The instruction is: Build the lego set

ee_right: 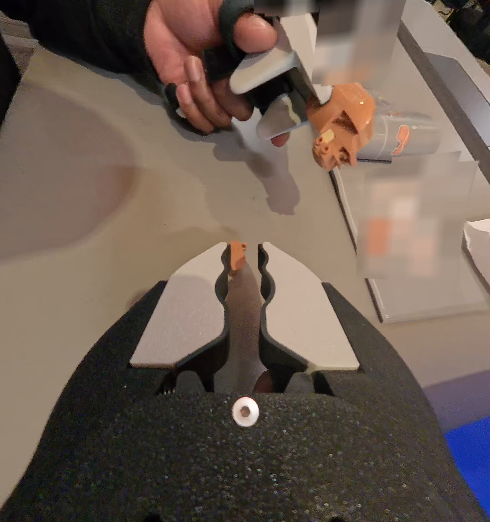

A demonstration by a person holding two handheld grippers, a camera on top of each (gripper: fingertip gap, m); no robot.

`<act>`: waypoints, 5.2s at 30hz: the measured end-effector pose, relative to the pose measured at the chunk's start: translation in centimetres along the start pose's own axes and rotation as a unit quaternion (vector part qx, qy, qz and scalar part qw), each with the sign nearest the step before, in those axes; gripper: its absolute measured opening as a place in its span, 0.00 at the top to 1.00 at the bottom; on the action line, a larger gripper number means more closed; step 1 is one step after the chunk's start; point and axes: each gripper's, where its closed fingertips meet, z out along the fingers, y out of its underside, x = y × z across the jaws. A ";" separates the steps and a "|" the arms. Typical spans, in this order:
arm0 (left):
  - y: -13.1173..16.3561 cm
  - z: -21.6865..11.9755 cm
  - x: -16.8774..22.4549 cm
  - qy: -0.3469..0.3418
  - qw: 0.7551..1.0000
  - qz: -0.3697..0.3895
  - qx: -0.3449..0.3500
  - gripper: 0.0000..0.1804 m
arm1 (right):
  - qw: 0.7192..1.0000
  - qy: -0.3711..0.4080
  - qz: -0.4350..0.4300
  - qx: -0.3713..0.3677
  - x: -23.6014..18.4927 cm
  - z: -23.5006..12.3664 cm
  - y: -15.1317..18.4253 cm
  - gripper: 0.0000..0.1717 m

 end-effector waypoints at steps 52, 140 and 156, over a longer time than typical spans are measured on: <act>2.9 0.0 -0.8 -0.025 0.992 0.022 -0.120 0.87 | 0.994 0.047 0.053 -0.089 1.4 2.8 2.7 0.87; 4.2 0.4 1.4 0.029 0.990 0.010 -0.140 0.87 | 0.948 0.200 -0.230 0.085 1.4 1.2 -2.6 0.87; 3.4 0.7 2.2 0.070 0.991 -0.035 -0.109 0.87 | 0.946 0.216 -0.216 0.110 2.0 0.3 -3.8 0.82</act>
